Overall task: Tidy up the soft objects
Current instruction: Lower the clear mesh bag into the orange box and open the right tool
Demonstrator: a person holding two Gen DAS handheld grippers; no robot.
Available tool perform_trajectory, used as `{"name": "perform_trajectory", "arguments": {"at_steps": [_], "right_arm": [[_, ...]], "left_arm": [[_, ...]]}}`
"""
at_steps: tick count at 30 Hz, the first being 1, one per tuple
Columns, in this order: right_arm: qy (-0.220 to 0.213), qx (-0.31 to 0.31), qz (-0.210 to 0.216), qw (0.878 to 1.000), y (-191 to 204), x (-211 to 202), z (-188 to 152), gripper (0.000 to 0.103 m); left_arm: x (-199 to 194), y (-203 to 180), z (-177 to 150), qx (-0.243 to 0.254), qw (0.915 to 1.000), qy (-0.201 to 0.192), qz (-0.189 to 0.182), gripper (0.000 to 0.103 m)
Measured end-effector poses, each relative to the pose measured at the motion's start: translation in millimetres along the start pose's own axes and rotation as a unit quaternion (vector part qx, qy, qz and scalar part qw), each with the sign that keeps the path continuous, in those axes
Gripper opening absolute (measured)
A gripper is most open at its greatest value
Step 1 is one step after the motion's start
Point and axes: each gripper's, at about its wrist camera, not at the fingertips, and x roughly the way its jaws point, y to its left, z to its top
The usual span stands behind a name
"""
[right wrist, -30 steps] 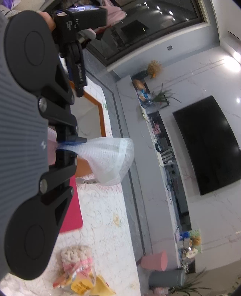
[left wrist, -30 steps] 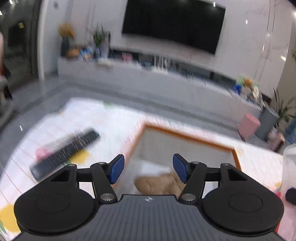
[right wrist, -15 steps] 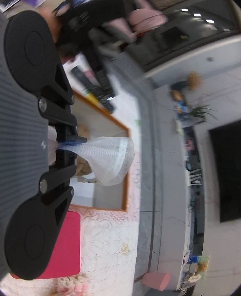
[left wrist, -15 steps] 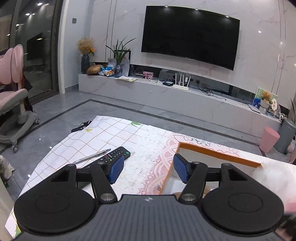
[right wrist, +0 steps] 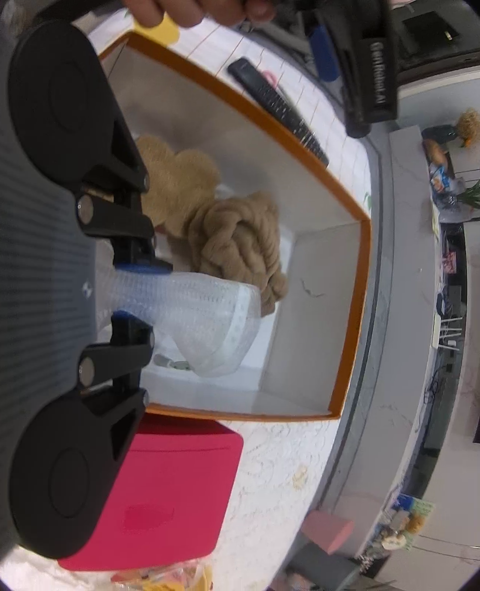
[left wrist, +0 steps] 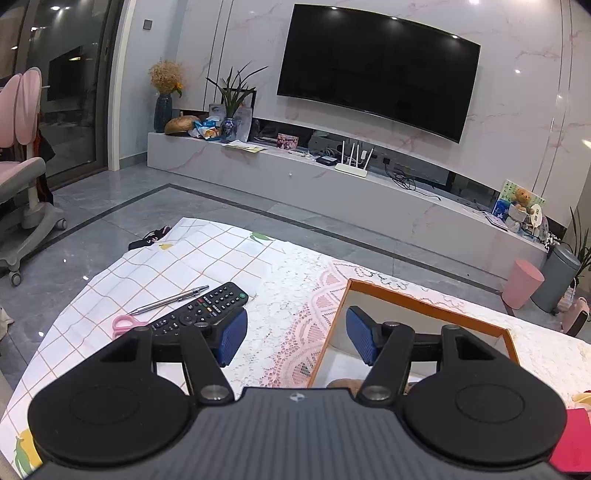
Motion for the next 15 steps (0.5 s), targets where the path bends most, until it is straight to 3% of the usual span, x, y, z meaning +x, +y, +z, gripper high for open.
{"name": "perform_trajectory", "arguments": {"at_steps": [2, 5, 10, 15], "right_arm": [[-0.005, -0.001, -0.007, 1.0, -1, -2, -2, 0.052], [0.003, 0.005, 0.029, 1.0, -5, -7, -1, 0.053], [-0.03, -0.024, 0.001, 0.999, -1, -22, 2, 0.055], [-0.04, -0.018, 0.016, 0.999, -5, -28, 10, 0.051]], "left_arm": [[1, 0, 0, 0.0, 1.0, 0.0, 0.001, 0.072], [0, -2, -1, 0.003, 1.0, -0.006, 0.004, 0.072], [-3, 2, 2, -0.013, 0.9996, -0.003, -0.024, 0.073], [-3, 1, 2, -0.013, 0.9999, -0.003, -0.011, 0.072]]}}
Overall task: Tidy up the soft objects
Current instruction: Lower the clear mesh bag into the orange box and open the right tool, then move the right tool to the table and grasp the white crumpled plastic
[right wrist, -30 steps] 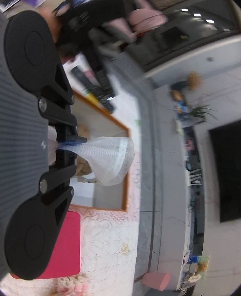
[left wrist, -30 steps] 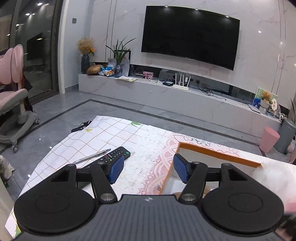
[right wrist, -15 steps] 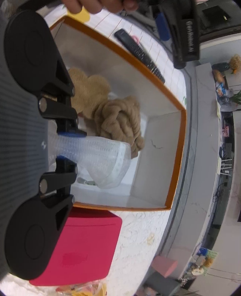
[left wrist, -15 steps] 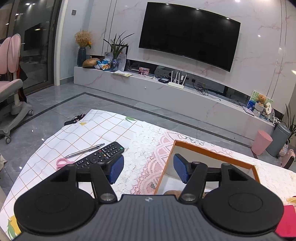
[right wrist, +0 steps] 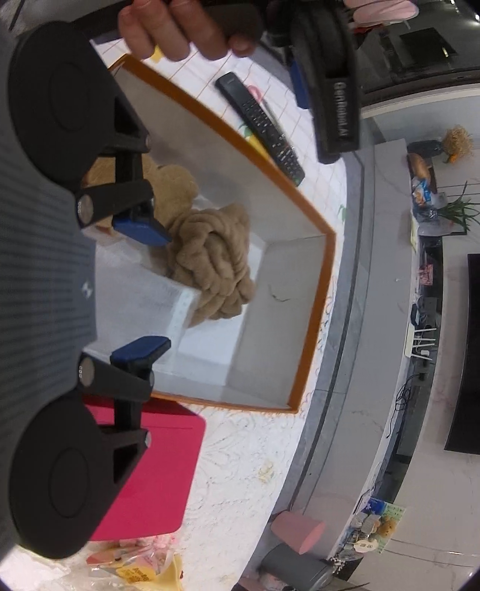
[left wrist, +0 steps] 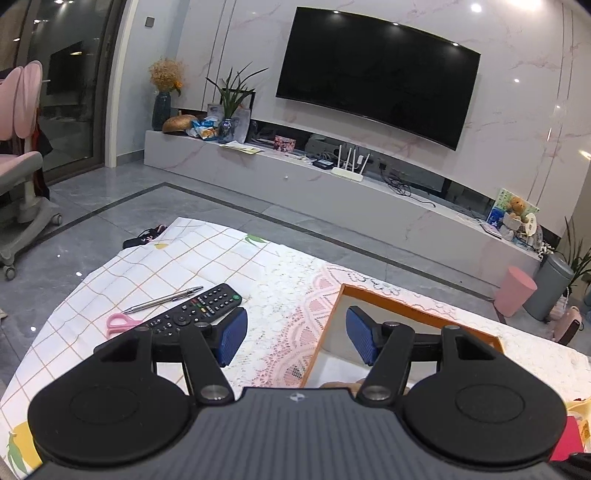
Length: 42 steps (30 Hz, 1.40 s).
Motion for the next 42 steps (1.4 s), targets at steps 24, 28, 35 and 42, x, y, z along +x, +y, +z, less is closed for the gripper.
{"name": "perform_trajectory", "arguments": {"at_steps": [24, 28, 35, 42], "right_arm": [[0.133, 0.001, 0.019, 0.991, 1, 69, 1, 0.003], [0.056, 0.034, 0.035, 0.997, -2, 22, 1, 0.003], [-0.04, 0.081, 0.036, 0.995, -31, -59, -4, 0.003], [-0.096, 0.119, -0.022, 0.988, -83, -116, -26, 0.004]], "left_arm": [[1, -5, 1, 0.008, 0.9999, 0.01, -0.008, 0.072], [-5, -13, 1, 0.021, 0.9997, 0.004, -0.012, 0.072], [-33, -38, 2, 0.059, 0.9964, -0.019, -0.057, 0.073], [-55, -75, -4, 0.089, 0.9875, -0.018, -0.128, 0.076]]}}
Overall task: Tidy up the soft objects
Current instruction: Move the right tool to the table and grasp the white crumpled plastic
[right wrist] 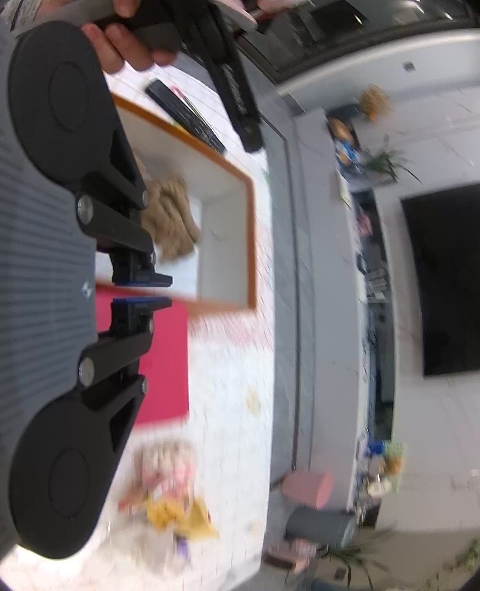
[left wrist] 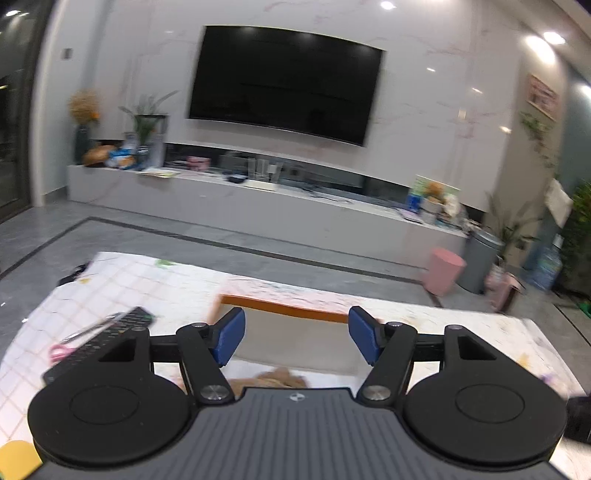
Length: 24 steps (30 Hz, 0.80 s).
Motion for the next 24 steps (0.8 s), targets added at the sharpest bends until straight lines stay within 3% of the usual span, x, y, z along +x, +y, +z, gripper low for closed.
{"name": "perform_trajectory", "arguments": {"at_steps": [5, 7, 9, 12, 13, 15, 18, 20, 24], "right_arm": [[-0.045, 0.011, -0.066, 0.997, -61, -38, -6, 0.005], [-0.044, 0.007, -0.093, 0.995, -84, -47, -11, 0.014], [-0.036, -0.001, -0.12, 0.992, -107, -52, -18, 0.045], [-0.031, 0.009, -0.159, 0.987, -141, -54, -34, 0.055], [-0.026, 0.022, -0.165, 0.986, -153, -51, -39, 0.058], [-0.008, 0.062, -0.167, 0.984, -180, -39, -54, 0.077], [0.043, 0.122, -0.181, 0.975, -215, -17, -74, 0.083], [0.069, 0.145, -0.204, 0.966, -234, 6, -83, 0.097], [0.106, 0.185, -0.207, 0.955, -266, 31, -94, 0.1]], "left_arm": [[8, -46, -15, 0.046, 0.9971, 0.025, -0.056, 0.077], [11, -63, -23, 0.051, 0.995, 0.043, -0.075, 0.077], [14, -79, -31, 0.057, 0.9923, 0.058, -0.093, 0.077], [17, -103, -43, 0.074, 0.9874, 0.078, -0.116, 0.077], [18, -112, -47, 0.089, 0.9855, 0.078, -0.121, 0.077], [18, -130, -59, 0.135, 0.9804, 0.073, -0.123, 0.077], [13, -156, -77, 0.2, 0.9706, 0.061, -0.12, 0.077], [10, -172, -92, 0.224, 0.9642, 0.062, -0.128, 0.077], [8, -193, -113, 0.249, 0.9527, 0.085, -0.153, 0.077]]}}
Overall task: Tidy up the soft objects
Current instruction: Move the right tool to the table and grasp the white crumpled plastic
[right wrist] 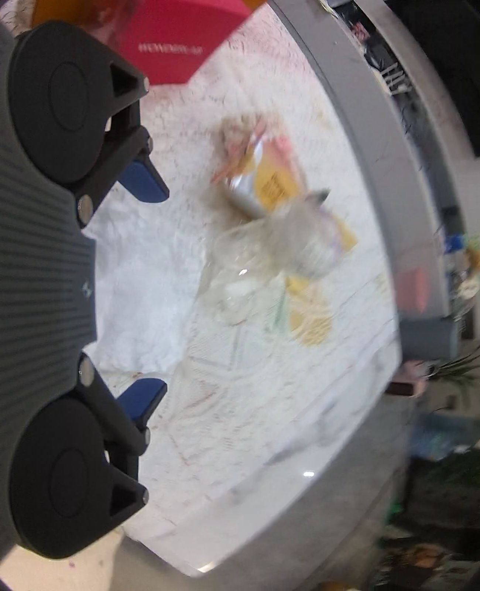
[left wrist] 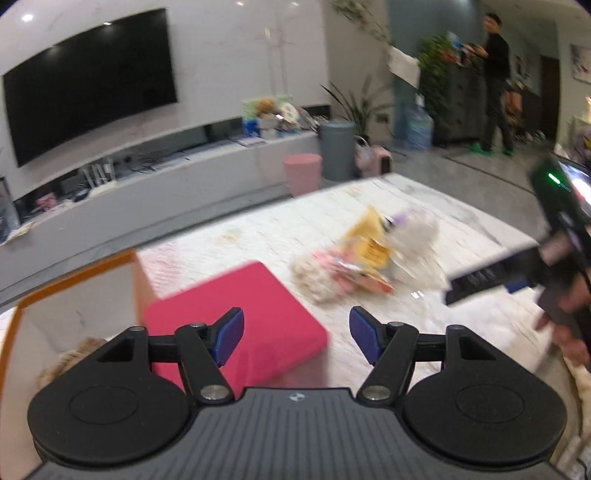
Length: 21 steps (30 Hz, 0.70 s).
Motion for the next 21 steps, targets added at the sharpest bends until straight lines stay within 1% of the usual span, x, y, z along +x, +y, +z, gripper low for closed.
{"name": "perform_trajectory", "arguments": {"at_steps": [4, 7, 10, 13, 17, 21], "right_arm": [[0.05, 0.047, 0.027, 0.997, -1, 24, 2, 0.1], [0.055, 0.044, 0.032, 0.997, 8, 34, -4, 0.1], [0.06, 0.038, 0.009, 0.997, 17, 44, -6, 0.1], [0.056, 0.031, -0.021, 0.998, 18, 49, -8, 0.1], [0.053, 0.03, -0.031, 0.998, 16, 51, -10, 0.101], [0.05, 0.014, -0.035, 0.998, 19, 50, -14, 0.101]], "left_arm": [[4, -15, -9, 0.017, 0.9989, 0.021, -0.037, 0.077], [4, -21, -12, 0.024, 0.999, 0.016, -0.035, 0.077], [0, -22, -14, 0.029, 0.9989, 0.015, -0.035, 0.077], [0, -18, -10, 0.016, 0.999, 0.018, -0.038, 0.077], [-1, -12, -7, 0.01, 0.9994, 0.015, -0.031, 0.077], [-2, -9, -5, 0.003, 0.9995, 0.015, -0.026, 0.077]]}}
